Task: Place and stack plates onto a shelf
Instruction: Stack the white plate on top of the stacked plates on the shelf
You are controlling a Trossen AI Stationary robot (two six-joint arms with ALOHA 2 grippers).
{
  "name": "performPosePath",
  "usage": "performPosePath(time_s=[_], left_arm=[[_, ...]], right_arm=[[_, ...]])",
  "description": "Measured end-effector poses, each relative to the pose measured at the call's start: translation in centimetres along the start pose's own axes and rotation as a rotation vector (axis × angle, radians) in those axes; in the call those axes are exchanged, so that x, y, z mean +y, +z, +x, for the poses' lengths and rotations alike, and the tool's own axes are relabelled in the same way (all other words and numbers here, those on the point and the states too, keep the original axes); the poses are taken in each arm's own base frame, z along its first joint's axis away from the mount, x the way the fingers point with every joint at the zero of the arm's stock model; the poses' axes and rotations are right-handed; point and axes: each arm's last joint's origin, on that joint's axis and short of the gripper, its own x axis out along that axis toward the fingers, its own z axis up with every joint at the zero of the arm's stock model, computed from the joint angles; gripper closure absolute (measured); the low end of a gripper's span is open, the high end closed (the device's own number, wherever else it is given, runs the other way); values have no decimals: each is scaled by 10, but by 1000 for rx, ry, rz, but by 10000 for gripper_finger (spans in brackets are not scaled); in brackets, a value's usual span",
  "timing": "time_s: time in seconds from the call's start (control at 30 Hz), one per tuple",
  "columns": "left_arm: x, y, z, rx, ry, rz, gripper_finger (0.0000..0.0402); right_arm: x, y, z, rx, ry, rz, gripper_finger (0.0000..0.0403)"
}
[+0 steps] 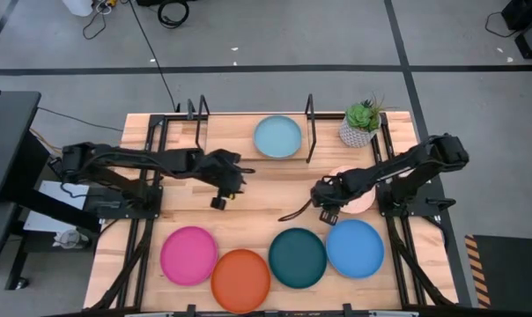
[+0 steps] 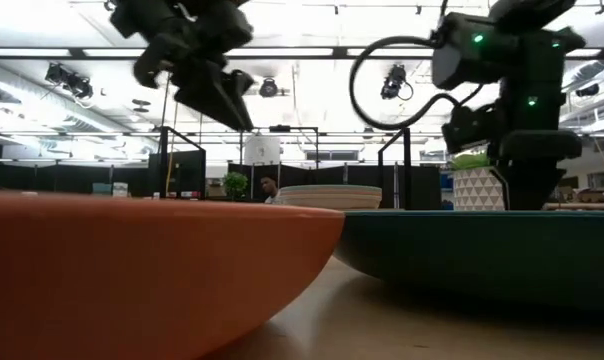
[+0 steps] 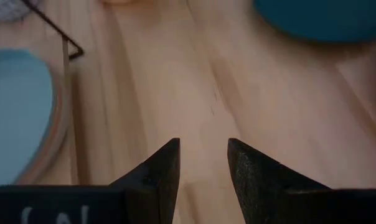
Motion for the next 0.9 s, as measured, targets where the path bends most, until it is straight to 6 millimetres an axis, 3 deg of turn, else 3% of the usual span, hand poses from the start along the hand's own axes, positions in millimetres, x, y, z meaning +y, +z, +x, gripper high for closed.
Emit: performPosePath(time_s=[0.23, 0.53, 0.7, 0.9], left_arm=[[-1, -1, -19, -6, 22, 15, 261], [-3, -5, -20, 27, 7, 44, 261], [-1, -2, -20, -5, 21, 58, 261], [0, 2, -20, -45, 40, 61, 261]], right_arm=[[-8, 3, 7, 90, 9, 100, 288], [-13, 5, 2, 159, 19, 135, 388], [3, 17, -25, 78, 122, -55, 387], [32, 31, -59, -83, 182, -431, 389]])
